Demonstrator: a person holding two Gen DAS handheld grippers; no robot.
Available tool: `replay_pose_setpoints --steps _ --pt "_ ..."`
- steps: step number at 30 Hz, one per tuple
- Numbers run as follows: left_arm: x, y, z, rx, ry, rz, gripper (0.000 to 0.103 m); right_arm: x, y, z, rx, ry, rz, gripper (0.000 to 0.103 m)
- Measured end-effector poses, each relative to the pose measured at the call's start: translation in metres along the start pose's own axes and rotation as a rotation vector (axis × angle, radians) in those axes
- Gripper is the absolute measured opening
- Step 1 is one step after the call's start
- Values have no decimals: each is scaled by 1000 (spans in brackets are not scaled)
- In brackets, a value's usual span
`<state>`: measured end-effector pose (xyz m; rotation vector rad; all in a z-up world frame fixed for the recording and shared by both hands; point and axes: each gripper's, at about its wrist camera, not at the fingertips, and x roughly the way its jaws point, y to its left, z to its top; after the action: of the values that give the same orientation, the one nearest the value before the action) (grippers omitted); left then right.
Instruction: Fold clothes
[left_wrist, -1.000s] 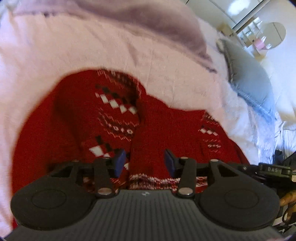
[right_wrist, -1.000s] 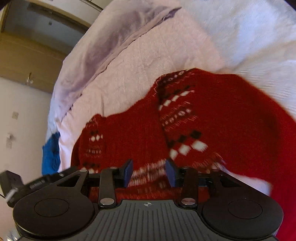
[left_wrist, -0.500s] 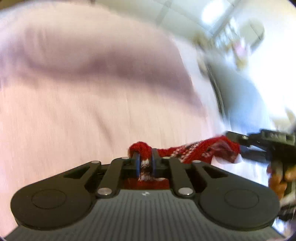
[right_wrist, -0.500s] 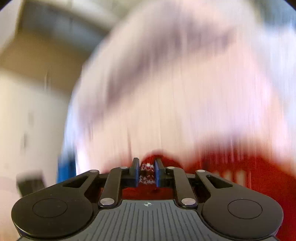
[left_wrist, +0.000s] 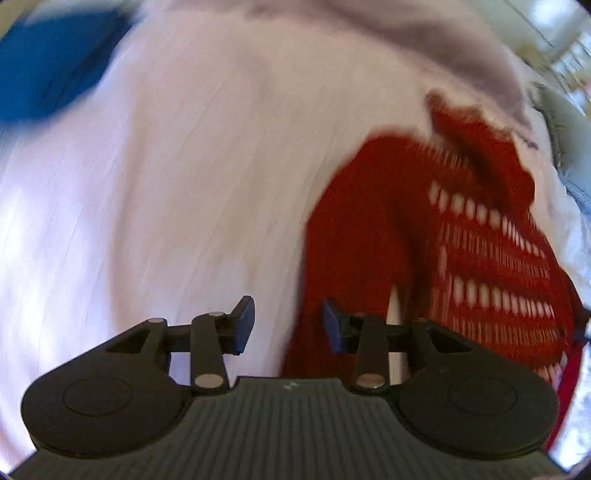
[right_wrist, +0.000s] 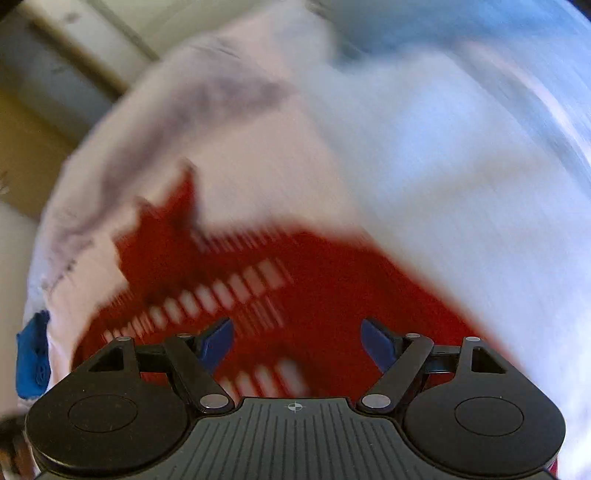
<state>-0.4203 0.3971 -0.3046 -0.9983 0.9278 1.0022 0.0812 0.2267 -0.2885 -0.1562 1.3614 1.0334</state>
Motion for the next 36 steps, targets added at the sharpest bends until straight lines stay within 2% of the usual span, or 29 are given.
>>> replay_pose_setpoints --steps 3,4,6,8,10,11,14,16,18,20,24,25,27,30,32,36 --pt "-26 10 -56 -83 59 -44 44 -22 -25 -39 128 29 -32 79" --pt "-30 5 -68 -74 80 -56 46 -30 -29 -49 161 36 -35 79" --pt "-36 -5 -93 -53 124 -80 55 -36 -26 -57 175 43 -39 79" --pt "-32 -16 -112 31 150 -74 56 -40 -21 -64 179 49 -42 79" --pt "-23 -22 -123 125 161 -44 17 -44 -16 -71 183 54 -44 79" --pt "-18 -23 -125 163 161 -26 9 -44 -12 -72 181 52 -42 79" --pt "-38 19 -96 4 66 -117 7 -43 3 -77 154 40 -16 79" --pt "-71 60 -74 -82 -77 -119 7 -46 11 -82 116 35 -8 79" --pt "-106 111 -53 -209 -216 -95 7 -46 17 -87 98 37 -24 79" --pt "-132 161 -40 -337 -302 -20 11 -46 20 -94 110 40 -25 79" --pt "-149 219 -42 -475 -344 126 20 -41 30 -108 133 52 -15 79" --pt "-150 228 -49 -499 -333 115 23 -40 34 -111 127 56 -11 79" --pt "-141 236 -65 -545 -296 81 37 -36 42 -116 109 65 -11 79" --pt "-114 232 -90 -610 -225 12 38 -30 50 -123 98 84 -15 79" --pt "-96 227 -99 -643 -199 4 38 -27 53 -128 99 94 -17 79" --pt "-86 242 -108 -747 -266 42 39 -24 59 -137 80 122 -25 79"
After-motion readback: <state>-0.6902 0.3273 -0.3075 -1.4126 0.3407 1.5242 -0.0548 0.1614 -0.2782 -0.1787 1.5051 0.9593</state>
